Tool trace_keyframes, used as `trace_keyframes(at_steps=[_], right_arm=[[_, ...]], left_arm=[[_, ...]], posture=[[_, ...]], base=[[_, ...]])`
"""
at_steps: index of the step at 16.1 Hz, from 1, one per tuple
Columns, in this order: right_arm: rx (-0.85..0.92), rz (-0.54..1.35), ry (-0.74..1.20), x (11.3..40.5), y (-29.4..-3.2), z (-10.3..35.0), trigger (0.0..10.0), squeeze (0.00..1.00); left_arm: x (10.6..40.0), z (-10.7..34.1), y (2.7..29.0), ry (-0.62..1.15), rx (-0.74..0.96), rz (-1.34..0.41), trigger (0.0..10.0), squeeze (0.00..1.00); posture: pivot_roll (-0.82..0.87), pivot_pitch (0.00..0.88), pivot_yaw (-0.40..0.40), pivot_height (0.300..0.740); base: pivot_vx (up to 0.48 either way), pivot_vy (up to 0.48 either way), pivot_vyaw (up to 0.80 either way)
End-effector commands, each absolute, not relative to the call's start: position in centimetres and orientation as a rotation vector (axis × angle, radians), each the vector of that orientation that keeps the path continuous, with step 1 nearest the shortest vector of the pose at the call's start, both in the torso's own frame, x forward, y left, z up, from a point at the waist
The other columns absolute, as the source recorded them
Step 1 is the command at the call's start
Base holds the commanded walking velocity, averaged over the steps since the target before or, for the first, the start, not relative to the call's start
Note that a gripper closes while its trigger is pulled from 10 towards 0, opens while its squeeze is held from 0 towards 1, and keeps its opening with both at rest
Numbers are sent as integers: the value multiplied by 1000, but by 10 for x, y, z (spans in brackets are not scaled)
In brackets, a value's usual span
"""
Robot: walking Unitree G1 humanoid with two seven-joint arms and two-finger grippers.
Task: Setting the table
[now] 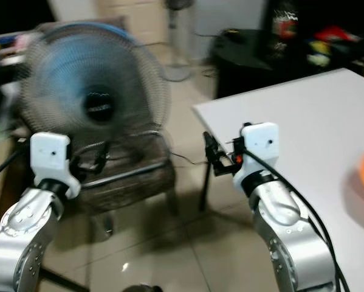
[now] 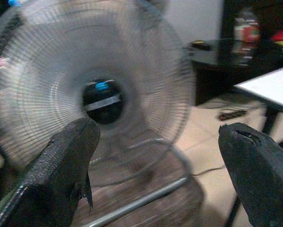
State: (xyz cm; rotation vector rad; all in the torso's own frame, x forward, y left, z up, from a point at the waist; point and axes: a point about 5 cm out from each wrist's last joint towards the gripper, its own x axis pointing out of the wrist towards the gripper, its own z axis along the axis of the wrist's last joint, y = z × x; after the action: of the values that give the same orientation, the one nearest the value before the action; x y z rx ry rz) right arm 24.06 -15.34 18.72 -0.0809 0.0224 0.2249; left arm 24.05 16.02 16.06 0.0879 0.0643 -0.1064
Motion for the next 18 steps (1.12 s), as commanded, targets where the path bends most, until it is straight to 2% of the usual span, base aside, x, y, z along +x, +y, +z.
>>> trace_keyframes(at_steps=[1, 2, 3, 7, 14, 18], right_arm=[[-88, 193, 40, 239, -159, 186, 10000, 1000], [-88, 193, 40, 239, -159, 186, 10000, 1000], [-96, 186, 44, 239, -160, 187, 10000, 1000], [-64, 196, 31, 240, -156, 186, 10000, 1000], [-53, 245, 50, 242, -150, 183, 10000, 1000], [-55, 277, 55, 244, -146, 182, 10000, 1000]], left_arm=[[242, 163, 155, 52, 89, -121, 10000, 153], [242, 163, 155, 52, 89, -121, 10000, 153], [244, 163, 154, 52, 104, -124, 10000, 0], [244, 163, 157, 54, 103, -115, 10000, 0], [242, 165, 157, 43, 85, -103, 10000, 0], [244, 168, 159, 27, 100, -84, 10000, 0]], posture=[[-50, 0, 87, 740], [-50, 0, 87, 740], [-50, 0, 89, 740], [-47, 0, 83, 740], [-31, 0, 63, 740], [-27, 0, 59, 740]], base=[[0, 0, 794], [0, 0, 794], [0, 0, 794], [0, 0, 794], [0, 415, 615], [0, 0, 775]])
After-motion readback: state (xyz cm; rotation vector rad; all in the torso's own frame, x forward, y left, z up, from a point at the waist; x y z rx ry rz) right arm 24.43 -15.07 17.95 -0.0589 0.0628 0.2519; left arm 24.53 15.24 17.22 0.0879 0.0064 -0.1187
